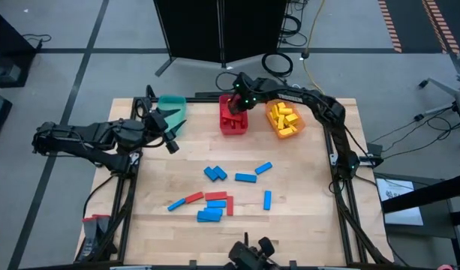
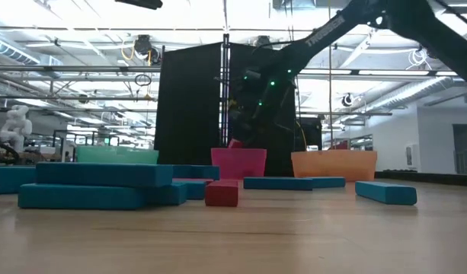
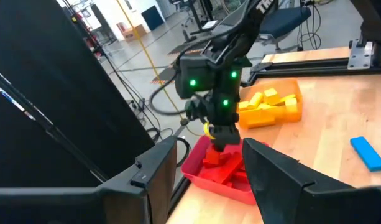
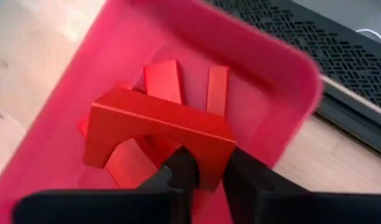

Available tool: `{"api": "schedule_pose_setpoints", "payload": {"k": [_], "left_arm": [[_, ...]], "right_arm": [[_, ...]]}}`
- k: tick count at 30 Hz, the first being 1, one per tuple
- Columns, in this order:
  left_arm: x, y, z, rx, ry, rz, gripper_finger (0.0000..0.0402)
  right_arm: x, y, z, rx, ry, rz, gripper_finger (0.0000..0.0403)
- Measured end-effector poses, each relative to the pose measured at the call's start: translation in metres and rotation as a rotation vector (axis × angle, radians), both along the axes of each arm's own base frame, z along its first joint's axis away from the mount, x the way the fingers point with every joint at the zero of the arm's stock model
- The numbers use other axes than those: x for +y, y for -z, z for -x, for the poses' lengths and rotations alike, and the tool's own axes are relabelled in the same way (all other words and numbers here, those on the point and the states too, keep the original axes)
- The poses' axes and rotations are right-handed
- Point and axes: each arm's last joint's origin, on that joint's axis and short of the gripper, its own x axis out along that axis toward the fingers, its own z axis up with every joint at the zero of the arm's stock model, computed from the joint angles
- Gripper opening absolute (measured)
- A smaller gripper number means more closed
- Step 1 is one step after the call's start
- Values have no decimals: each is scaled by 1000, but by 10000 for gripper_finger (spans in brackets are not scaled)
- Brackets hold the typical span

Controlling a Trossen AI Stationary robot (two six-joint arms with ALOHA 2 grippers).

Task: Sort blocks
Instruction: Put the red block into the red bin

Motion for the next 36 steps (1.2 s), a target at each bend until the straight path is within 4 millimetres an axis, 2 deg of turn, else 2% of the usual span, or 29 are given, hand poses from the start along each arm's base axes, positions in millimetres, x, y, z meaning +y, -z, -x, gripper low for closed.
{"api": "schedule_pose_setpoints", "payload": {"k": [4,9,12,16,19,22,26,29,31,33,36], "left_arm": [[0,0,0,0,0,0,190],[0,0,0,1,0,0,190],[0,0,0,1,0,0,190],[0,0,0,3,9,0,190],[-2,1,-1,9,69,13,190],[-3,1,-2,9,125,33,190],[-5,2,-3,7,188,83,190],[-8,13,-3,74,263,172,190],[-10,27,-2,137,300,244,190],[-12,41,-2,179,339,334,190],[-16,58,-3,166,317,529,190]], "right_arm": [[-1,-2,-8,34,-59,-11,111],[-4,-29,-15,8,-130,41,146],[-4,-55,-17,-22,-193,40,156],[8,-113,-10,-99,-362,9,160],[40,-157,2,-145,-525,-32,156],[86,-183,18,-92,-670,-90,151],[152,-207,35,1,-836,-149,145],[204,-226,43,-51,-935,-125,144],[234,-236,49,-97,-1002,-100,144],[257,-241,58,-77,-1014,-68,144],[281,-241,64,-32,-956,-9,144]]}}
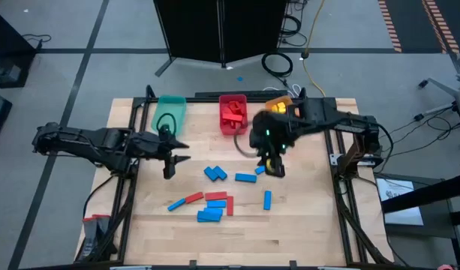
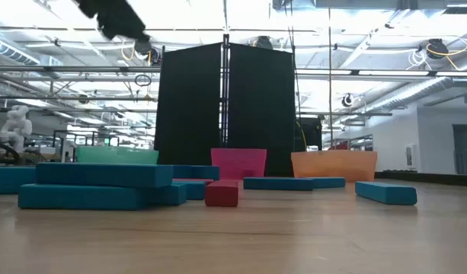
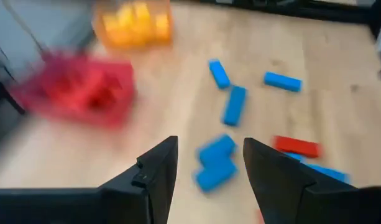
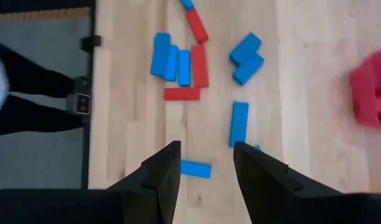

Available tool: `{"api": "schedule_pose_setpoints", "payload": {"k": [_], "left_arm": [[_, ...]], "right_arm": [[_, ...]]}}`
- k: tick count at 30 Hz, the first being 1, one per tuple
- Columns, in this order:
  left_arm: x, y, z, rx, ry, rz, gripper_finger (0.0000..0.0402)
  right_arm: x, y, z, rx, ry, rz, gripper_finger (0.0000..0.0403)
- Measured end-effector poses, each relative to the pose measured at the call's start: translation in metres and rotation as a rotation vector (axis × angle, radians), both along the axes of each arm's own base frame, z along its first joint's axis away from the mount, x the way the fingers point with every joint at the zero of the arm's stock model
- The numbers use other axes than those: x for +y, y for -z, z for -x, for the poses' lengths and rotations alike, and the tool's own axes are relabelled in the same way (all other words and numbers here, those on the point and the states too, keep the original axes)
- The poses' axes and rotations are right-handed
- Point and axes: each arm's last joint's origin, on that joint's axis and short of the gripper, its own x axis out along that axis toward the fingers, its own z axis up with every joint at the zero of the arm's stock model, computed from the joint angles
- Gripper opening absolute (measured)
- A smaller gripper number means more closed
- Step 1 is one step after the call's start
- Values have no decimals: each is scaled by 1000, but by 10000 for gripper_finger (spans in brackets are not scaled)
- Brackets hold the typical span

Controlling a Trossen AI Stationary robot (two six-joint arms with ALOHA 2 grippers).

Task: Sort blocks
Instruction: Put the red block into the red bin

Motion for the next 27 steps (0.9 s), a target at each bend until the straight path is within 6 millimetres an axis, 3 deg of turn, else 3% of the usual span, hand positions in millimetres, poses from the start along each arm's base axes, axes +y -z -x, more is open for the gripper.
{"api": "schedule_pose_setpoints", "payload": {"k": [3,6,15,21,27], "left_arm": [[-3,17,4,85,-85,197,190],[-10,36,8,212,-139,279,190],[-43,74,-14,421,-171,340,190],[-65,105,-29,554,-203,325,190],[-85,131,-47,573,-152,308,190]], "right_arm": [[16,4,2,32,41,4,144],[27,9,1,58,55,-8,144],[39,34,2,205,110,22,144],[38,37,4,236,103,39,144],[38,37,4,233,83,46,144]]}}
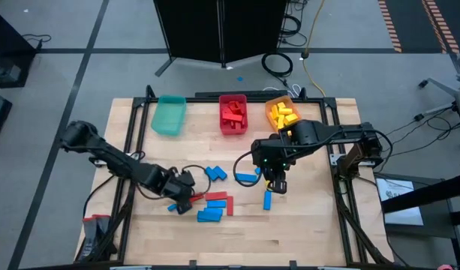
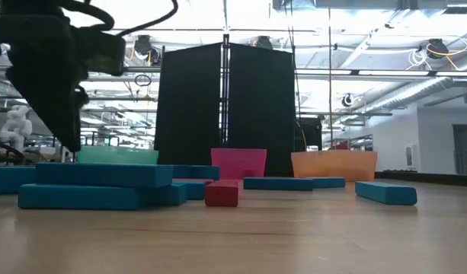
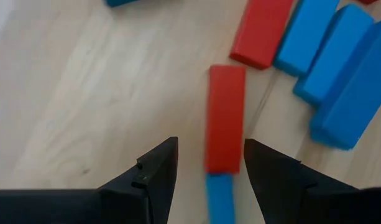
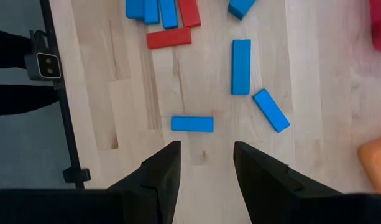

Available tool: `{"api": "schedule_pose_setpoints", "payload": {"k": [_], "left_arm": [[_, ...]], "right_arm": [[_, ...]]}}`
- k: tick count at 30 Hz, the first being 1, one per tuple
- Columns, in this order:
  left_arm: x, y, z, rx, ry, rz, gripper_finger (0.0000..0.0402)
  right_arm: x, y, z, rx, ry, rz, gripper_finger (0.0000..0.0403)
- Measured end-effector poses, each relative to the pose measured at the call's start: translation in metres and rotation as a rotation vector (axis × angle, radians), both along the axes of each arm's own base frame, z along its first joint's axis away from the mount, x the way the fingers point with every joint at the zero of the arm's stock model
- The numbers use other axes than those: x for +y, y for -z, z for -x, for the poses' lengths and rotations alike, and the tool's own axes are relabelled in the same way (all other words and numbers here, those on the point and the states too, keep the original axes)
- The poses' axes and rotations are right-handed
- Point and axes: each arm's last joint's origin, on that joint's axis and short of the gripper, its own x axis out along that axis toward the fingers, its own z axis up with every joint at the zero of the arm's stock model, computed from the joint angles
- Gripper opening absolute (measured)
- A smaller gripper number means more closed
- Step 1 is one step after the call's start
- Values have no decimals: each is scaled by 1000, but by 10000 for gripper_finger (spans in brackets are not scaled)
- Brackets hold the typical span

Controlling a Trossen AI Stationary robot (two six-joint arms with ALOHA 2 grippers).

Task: Sort blocks
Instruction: Put the red block into the red bin

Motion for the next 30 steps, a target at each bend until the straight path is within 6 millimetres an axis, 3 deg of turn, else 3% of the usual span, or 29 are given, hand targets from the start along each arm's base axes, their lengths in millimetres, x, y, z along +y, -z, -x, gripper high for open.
{"api": "schedule_pose_setpoints", "payload": {"k": [20,30], "left_arm": [[-9,25,-17,1,56,-13,190],[-11,46,-21,87,77,-44,190]], "right_arm": [[0,0,0,-3,-28,1,144],[0,0,0,-4,-30,1,144]]}}
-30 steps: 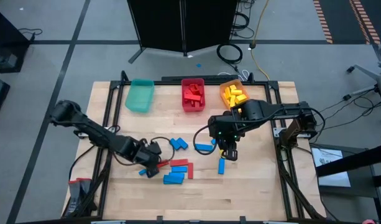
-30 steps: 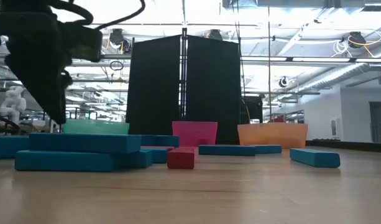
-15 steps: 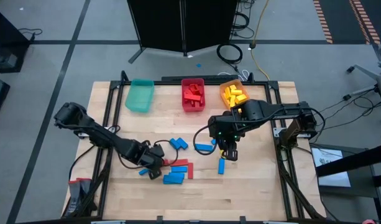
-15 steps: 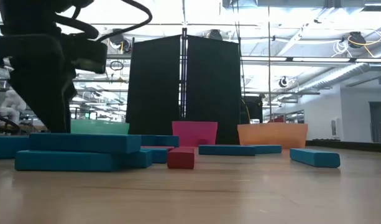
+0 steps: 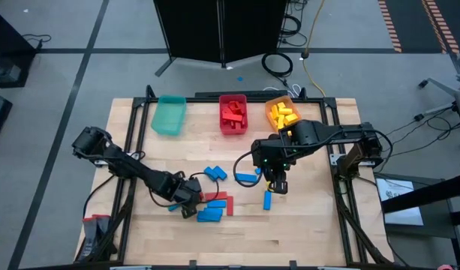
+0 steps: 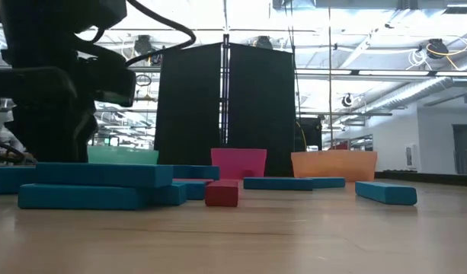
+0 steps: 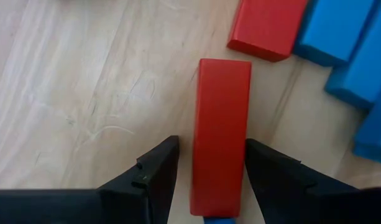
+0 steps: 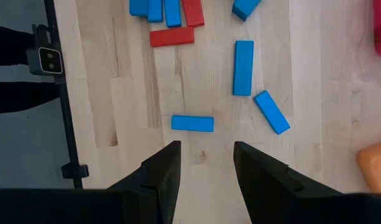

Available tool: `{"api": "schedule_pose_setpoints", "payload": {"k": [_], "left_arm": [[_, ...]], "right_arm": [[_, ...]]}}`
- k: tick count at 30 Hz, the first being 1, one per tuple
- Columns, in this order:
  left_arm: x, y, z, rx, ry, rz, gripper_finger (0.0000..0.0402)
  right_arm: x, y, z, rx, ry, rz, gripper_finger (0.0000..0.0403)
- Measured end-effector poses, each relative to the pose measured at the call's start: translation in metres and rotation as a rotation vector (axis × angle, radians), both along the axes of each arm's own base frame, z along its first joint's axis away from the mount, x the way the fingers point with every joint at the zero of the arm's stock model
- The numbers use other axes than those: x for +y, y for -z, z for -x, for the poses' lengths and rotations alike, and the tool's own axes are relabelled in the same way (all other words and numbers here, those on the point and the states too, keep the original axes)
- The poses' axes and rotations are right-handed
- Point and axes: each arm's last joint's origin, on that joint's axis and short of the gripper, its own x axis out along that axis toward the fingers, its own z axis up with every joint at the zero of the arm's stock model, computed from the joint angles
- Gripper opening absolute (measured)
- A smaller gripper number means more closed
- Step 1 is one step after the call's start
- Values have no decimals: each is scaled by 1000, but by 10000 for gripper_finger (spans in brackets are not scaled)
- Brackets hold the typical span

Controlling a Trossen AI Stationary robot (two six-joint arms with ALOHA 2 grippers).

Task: Sort blocks
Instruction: Put the red block into the red bin

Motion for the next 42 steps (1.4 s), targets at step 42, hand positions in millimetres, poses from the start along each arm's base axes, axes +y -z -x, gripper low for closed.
{"api": "schedule_pose_setpoints", "payload": {"k": [42], "left_arm": [[84,-234,-2,-1190,-168,-352,107]], "right_arm": [[-21,-121,59,-948,2,320,144]]}}
